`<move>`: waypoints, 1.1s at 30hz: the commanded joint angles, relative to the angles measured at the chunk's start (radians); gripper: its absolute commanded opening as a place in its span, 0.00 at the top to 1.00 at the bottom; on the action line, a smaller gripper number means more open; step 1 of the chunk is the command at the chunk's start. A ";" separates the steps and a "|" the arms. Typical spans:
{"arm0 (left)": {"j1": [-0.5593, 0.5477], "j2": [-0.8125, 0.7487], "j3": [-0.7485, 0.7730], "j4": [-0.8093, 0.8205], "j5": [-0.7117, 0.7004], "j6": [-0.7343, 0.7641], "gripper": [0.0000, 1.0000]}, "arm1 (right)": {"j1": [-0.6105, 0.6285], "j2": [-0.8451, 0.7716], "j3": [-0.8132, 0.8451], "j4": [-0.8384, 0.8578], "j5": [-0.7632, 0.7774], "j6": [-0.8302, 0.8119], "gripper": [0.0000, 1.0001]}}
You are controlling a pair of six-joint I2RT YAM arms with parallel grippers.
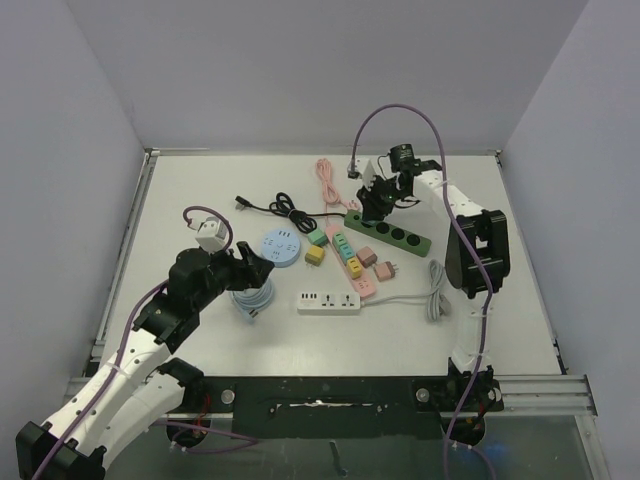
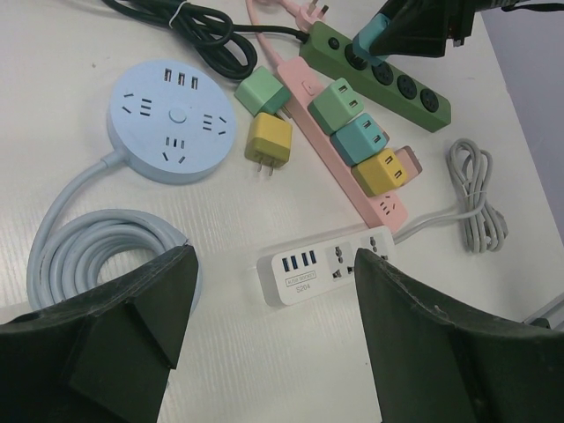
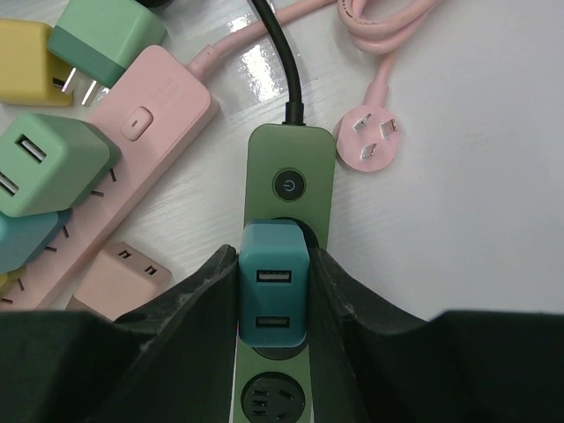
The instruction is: Insert the plug
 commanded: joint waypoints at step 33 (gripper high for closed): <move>0.007 -0.015 0.008 0.057 -0.012 0.001 0.30 | -0.008 -0.156 -0.092 0.151 0.011 0.215 0.36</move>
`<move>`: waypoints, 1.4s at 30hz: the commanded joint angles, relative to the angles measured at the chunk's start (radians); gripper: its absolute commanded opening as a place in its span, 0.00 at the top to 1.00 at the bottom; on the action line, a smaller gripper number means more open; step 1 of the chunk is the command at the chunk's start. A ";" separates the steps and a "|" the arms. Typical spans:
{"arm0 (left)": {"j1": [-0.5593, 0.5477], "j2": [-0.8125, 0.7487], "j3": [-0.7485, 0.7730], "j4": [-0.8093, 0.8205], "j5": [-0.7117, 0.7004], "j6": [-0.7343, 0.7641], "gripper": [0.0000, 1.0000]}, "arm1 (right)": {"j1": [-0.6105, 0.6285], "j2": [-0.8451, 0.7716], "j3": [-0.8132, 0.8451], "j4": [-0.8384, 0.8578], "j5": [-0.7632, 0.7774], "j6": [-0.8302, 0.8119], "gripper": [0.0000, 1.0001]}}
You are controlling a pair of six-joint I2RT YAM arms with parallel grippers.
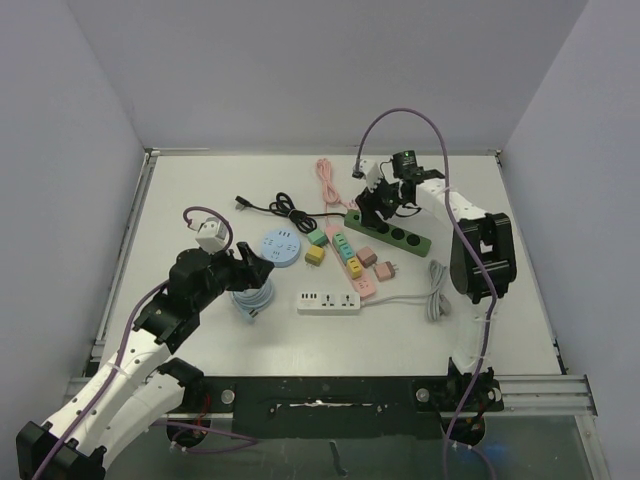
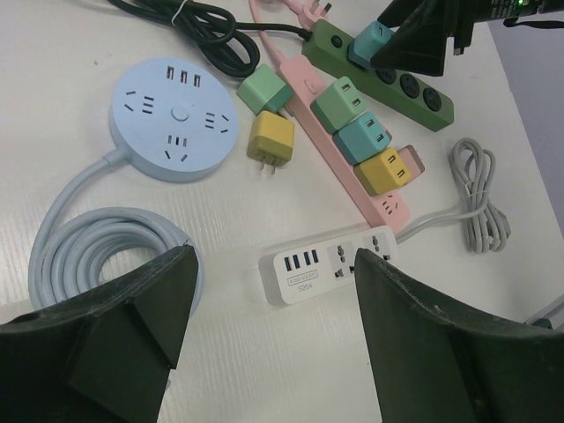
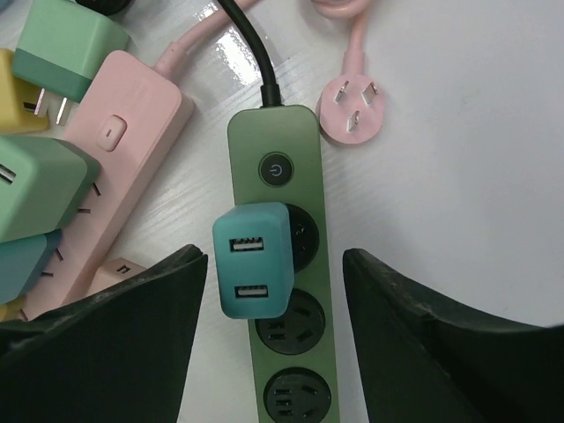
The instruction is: Insert the plug
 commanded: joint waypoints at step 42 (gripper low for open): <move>0.006 -0.033 0.009 0.043 -0.022 0.002 0.30 | -0.016 0.250 0.083 -0.150 0.260 0.012 1.00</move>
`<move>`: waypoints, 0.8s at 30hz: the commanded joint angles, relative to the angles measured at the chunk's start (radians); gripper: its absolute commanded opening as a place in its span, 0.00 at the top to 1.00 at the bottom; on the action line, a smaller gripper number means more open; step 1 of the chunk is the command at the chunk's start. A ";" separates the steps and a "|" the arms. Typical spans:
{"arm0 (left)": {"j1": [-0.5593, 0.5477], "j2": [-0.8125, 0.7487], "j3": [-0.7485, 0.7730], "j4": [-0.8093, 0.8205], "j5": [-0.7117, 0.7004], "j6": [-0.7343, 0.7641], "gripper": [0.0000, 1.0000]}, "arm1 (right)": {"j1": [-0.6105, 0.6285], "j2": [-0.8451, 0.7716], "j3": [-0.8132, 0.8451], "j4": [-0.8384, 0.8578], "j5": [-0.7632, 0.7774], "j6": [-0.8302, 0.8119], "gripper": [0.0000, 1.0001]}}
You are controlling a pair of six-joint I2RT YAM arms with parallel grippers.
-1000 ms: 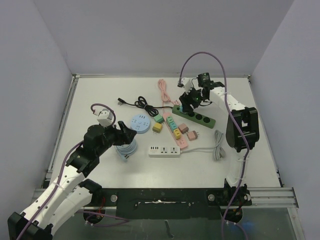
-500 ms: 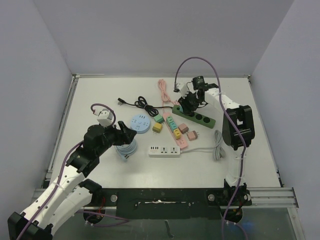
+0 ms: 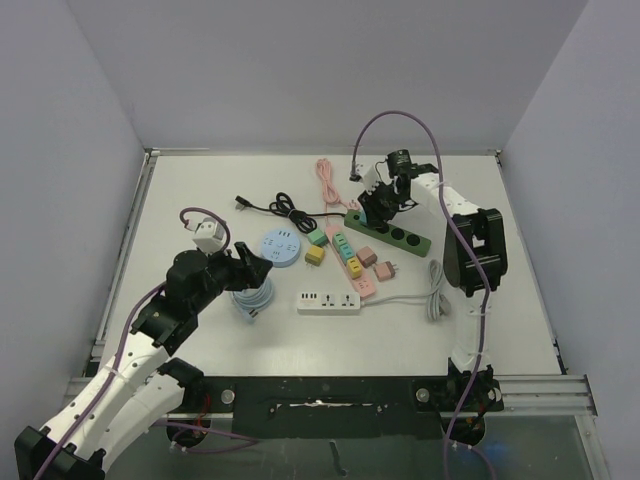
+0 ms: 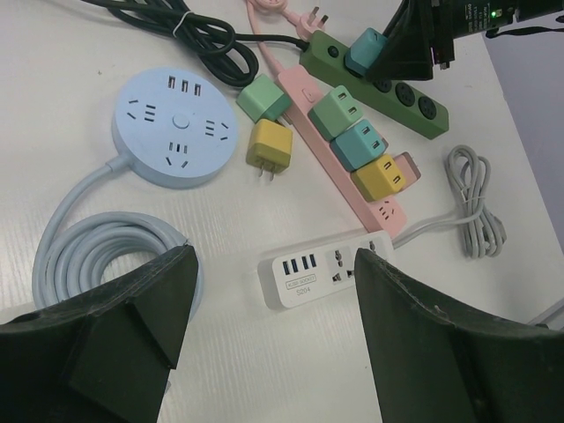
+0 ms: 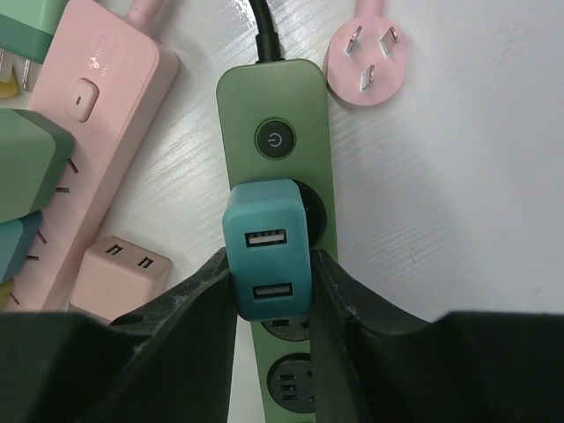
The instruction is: Insert the plug
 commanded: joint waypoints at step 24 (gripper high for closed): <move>0.006 0.011 0.018 0.024 -0.027 0.012 0.30 | 0.085 0.128 -0.090 0.119 0.289 0.105 0.95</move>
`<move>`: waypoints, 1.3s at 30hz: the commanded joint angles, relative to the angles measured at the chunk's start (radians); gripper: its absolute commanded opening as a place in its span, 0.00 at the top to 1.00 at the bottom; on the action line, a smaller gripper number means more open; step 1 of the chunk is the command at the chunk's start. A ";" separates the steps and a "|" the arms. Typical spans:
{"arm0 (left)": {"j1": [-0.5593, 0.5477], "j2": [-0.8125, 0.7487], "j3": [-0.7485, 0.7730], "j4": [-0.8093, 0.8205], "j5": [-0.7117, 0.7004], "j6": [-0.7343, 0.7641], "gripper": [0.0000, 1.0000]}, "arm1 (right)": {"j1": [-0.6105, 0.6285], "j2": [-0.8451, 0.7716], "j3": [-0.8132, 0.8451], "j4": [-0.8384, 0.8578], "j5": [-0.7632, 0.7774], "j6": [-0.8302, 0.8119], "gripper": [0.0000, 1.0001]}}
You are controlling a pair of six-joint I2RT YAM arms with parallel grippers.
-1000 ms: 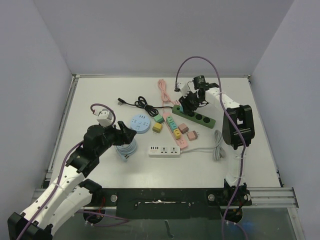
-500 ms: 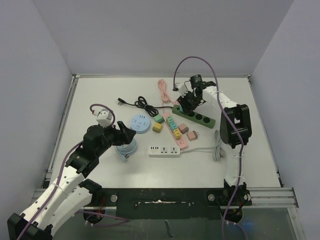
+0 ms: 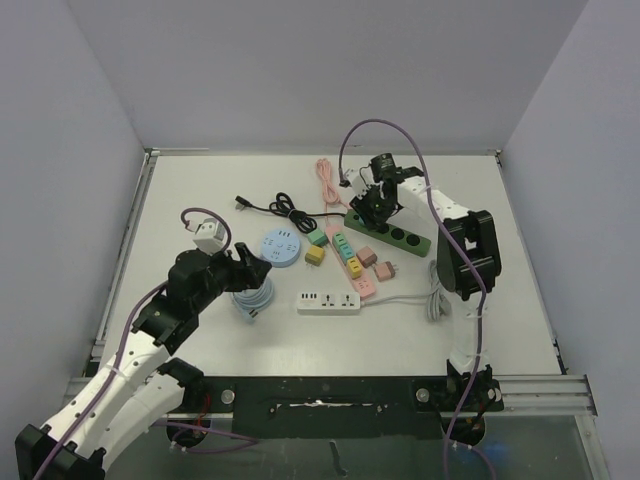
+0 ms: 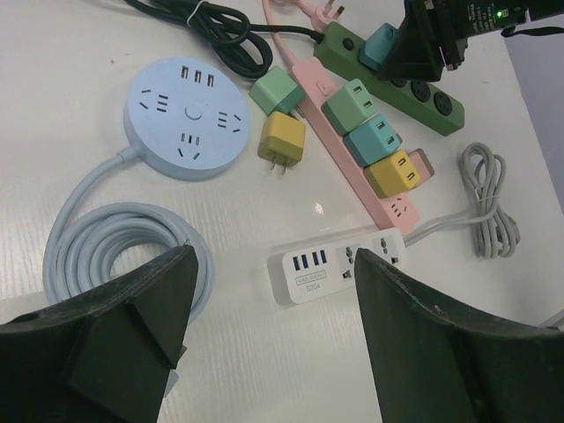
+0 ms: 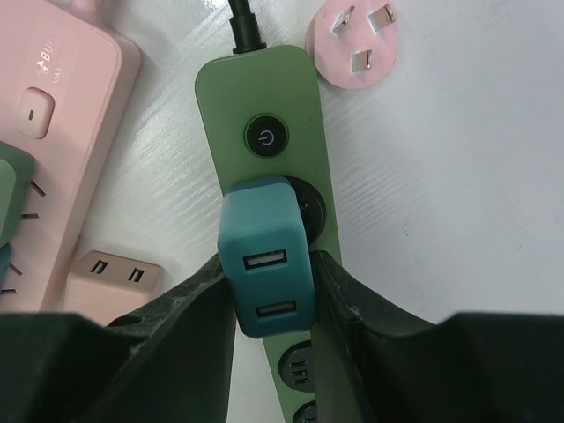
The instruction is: Insert the plug
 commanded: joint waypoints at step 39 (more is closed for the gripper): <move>0.008 0.034 0.030 0.065 0.009 0.018 0.30 | -0.066 0.068 -0.083 0.057 -0.097 -0.057 1.00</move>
